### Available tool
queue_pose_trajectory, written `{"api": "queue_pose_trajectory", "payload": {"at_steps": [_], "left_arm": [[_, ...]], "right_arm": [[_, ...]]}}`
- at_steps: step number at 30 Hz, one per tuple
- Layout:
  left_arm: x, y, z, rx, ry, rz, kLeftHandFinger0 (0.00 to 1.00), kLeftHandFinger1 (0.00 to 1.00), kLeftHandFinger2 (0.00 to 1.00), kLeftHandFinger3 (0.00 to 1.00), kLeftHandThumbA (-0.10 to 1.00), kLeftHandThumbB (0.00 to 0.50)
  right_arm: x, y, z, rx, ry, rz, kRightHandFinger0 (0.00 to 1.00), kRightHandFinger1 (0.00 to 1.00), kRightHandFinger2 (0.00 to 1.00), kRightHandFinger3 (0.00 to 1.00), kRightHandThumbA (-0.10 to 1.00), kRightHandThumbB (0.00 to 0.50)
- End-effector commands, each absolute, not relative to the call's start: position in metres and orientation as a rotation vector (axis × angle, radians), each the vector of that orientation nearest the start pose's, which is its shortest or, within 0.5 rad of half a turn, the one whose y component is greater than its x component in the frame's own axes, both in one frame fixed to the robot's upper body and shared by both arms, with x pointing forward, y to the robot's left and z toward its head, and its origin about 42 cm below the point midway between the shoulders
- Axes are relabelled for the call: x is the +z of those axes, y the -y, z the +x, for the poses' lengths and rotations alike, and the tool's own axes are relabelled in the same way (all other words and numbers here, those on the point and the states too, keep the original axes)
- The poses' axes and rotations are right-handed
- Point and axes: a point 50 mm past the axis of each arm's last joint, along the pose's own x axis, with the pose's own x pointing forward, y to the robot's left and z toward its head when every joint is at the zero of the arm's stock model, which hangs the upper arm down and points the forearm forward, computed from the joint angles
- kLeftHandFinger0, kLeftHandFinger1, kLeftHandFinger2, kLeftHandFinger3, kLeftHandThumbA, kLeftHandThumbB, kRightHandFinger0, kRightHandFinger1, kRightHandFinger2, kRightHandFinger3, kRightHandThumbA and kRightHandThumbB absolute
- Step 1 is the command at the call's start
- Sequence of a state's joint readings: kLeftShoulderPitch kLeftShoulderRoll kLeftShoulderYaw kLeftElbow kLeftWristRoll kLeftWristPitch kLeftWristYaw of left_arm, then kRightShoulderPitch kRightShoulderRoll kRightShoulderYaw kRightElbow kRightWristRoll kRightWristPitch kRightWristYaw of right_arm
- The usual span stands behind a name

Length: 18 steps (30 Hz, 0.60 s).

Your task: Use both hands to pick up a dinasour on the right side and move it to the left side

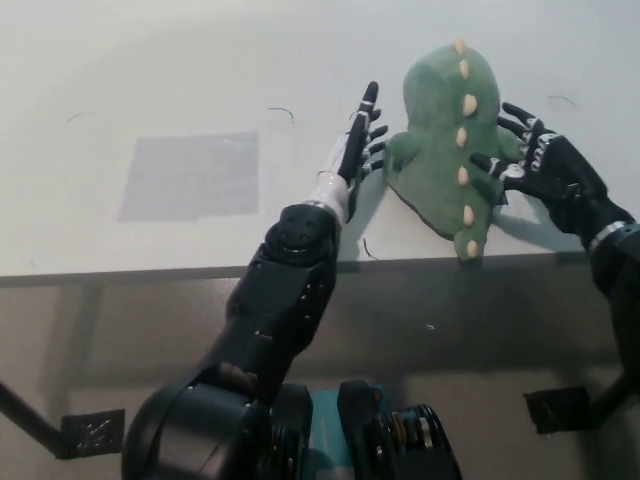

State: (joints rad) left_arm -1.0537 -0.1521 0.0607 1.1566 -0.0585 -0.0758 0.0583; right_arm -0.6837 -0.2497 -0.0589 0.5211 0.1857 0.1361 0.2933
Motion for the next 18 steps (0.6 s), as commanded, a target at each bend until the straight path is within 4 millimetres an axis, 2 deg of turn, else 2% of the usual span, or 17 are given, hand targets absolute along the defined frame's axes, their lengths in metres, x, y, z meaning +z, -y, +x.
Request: {"api": "queue_pose_trajectory", "payload": {"at_steps": [1,6,8,9,15,17,18], "left_arm": [[0.259,-0.012,0.537,-0.276,-0.006,-0.081,1.00,1.00,1.00,1.00,1.00,0.500],[0.268,-0.011,0.540,-0.270,0.002,-0.081,1.00,1.00,1.00,1.00,1.00,0.500],[0.274,-0.009,0.541,-0.282,0.008,-0.084,1.00,1.00,1.00,1.00,1.00,0.462],[0.279,-0.008,0.543,-0.277,0.011,-0.109,1.00,1.00,1.00,1.00,1.00,0.466],[0.293,0.006,0.542,-0.327,0.000,-0.102,1.00,1.00,1.00,1.00,1.00,0.468],[0.295,0.007,0.542,-0.330,-0.008,-0.101,1.00,1.00,1.00,1.00,1.00,0.467],[0.295,0.009,0.542,-0.335,-0.019,-0.098,1.00,1.00,1.00,1.00,1.00,0.453]], "right_arm": [[0.261,0.255,0.502,0.260,0.124,-0.075,1.00,1.00,1.00,1.00,1.00,0.258],[0.269,0.257,0.507,0.251,0.141,-0.059,1.00,1.00,1.00,1.00,1.00,0.253],[0.276,0.258,0.509,0.251,0.151,-0.061,1.00,1.00,1.00,1.00,1.00,0.261],[0.282,0.256,0.512,0.254,0.160,-0.056,1.00,1.00,1.00,1.00,1.00,0.267],[0.295,0.244,0.515,0.255,0.181,-0.073,1.00,1.00,1.00,1.00,1.00,0.223],[0.297,0.242,0.516,0.255,0.181,-0.074,1.00,1.00,1.00,1.00,1.00,0.224],[0.297,0.239,0.516,0.253,0.183,-0.077,1.00,1.00,1.00,1.00,1.00,0.208]]}}
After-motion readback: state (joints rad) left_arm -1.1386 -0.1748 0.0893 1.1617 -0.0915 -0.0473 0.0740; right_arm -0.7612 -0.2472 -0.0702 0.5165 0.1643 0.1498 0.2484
